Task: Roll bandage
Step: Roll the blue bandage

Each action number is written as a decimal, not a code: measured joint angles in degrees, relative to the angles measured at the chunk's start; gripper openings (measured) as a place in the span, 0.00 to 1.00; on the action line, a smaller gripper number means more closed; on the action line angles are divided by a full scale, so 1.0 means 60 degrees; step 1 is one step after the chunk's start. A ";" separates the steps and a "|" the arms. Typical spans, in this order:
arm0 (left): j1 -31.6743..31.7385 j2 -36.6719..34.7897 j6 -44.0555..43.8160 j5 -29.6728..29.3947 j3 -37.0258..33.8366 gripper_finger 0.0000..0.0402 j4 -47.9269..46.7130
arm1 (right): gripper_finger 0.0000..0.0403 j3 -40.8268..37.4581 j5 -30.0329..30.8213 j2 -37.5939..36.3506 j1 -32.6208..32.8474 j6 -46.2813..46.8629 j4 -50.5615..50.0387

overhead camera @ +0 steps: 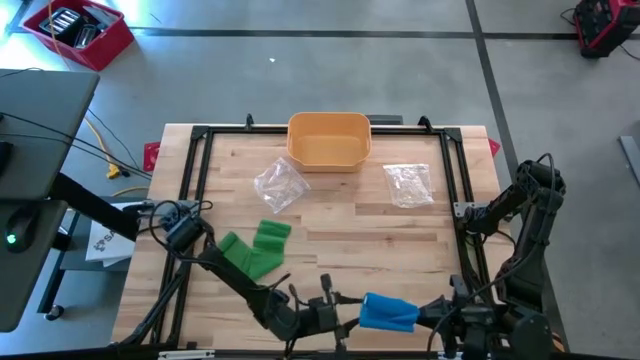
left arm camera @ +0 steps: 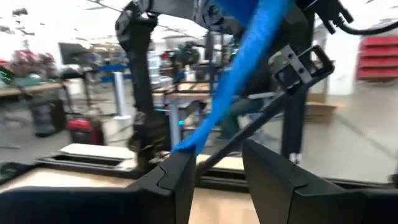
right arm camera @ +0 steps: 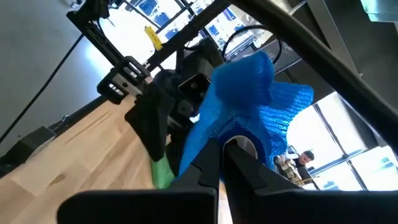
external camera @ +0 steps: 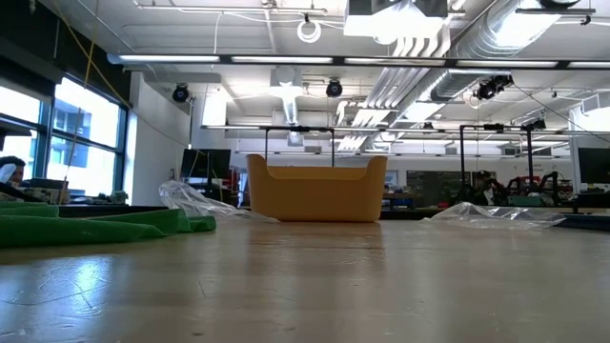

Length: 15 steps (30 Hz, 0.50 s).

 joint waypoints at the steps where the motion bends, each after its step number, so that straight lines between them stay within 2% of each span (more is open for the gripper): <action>1: -0.0088 0.0000 0.0269 -0.0231 0.0000 0.32 -0.0015 | 0.00 0.0000 0.0000 -0.0002 0.0004 0.0048 -0.0024; 4: -0.0291 0.0000 0.1021 -0.1026 0.0000 0.32 -0.0226 | 0.00 0.0000 0.0000 -0.0002 0.0000 0.0111 -0.0148; 7: -0.0362 0.0000 0.1321 -0.1175 0.0000 0.32 -0.0190 | 0.00 0.0000 0.0000 -0.0002 0.0000 0.0119 -0.0149; 15: -0.0045 0.0000 0.1099 0.0387 0.0002 0.32 -0.0134 | 0.00 0.0000 -0.0046 -0.0002 -0.0007 0.0246 -0.0191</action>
